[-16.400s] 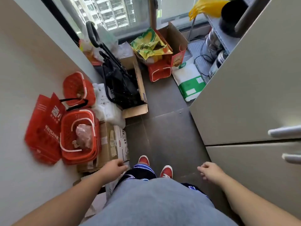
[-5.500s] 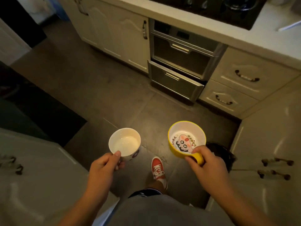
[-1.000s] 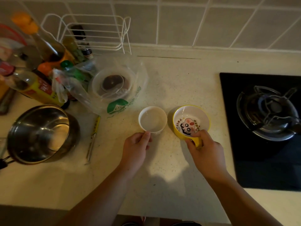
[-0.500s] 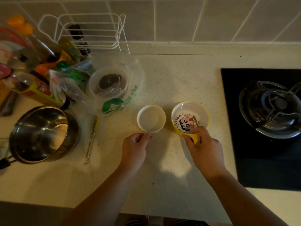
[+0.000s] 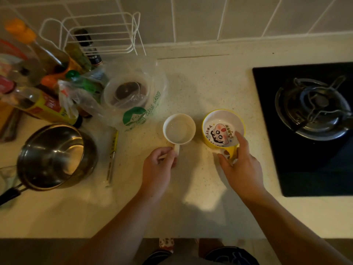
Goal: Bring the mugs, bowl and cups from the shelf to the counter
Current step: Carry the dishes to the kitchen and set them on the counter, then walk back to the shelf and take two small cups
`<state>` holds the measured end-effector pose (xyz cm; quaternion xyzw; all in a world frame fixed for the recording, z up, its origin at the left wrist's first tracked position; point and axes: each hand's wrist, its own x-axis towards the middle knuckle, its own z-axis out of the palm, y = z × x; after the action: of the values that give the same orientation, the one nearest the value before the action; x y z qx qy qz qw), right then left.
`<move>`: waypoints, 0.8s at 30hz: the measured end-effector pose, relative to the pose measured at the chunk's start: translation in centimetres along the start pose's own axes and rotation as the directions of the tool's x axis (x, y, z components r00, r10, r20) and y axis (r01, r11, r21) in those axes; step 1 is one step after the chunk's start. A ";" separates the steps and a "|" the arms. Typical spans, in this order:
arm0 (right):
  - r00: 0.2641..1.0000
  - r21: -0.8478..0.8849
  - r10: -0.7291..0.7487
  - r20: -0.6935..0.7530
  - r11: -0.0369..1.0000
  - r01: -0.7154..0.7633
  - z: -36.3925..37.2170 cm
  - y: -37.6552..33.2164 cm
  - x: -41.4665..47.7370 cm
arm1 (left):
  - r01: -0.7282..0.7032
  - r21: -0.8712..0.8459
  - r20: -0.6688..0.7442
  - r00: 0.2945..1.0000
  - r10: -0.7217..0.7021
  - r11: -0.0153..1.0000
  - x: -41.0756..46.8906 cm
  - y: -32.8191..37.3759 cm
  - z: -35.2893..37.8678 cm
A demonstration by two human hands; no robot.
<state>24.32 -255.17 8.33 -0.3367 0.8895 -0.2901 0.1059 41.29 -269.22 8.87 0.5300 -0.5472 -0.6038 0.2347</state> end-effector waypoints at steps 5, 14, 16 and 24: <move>0.994 -0.021 0.105 -0.038 0.994 -0.106 -0.8 0.0 -4.0 | -0.031 0.110 0.161 0.987 0.013 0.993 -2.9 -0.7 -3.5; 0.943 0.171 0.274 0.187 0.936 -0.306 -1.2 -1.2 -20.5 | -0.281 0.575 0.709 0.640 -0.296 0.768 -10.3 -6.0 -9.1; 0.906 0.156 0.351 0.237 0.907 -0.392 -0.6 -0.6 -24.8 | -0.283 0.581 0.734 0.587 -0.341 0.763 -10.9 -6.7 -9.1; 0.608 0.131 0.737 0.295 0.599 -0.790 0.7 4.4 -41.7 | -0.497 0.723 0.685 0.420 -0.596 0.480 -14.4 -13.6 -7.2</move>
<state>53.48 -225.26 4.91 0.0659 0.8872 -0.2875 0.3548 56.55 -255.77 3.19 0.1711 -0.7812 -0.4209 -0.4281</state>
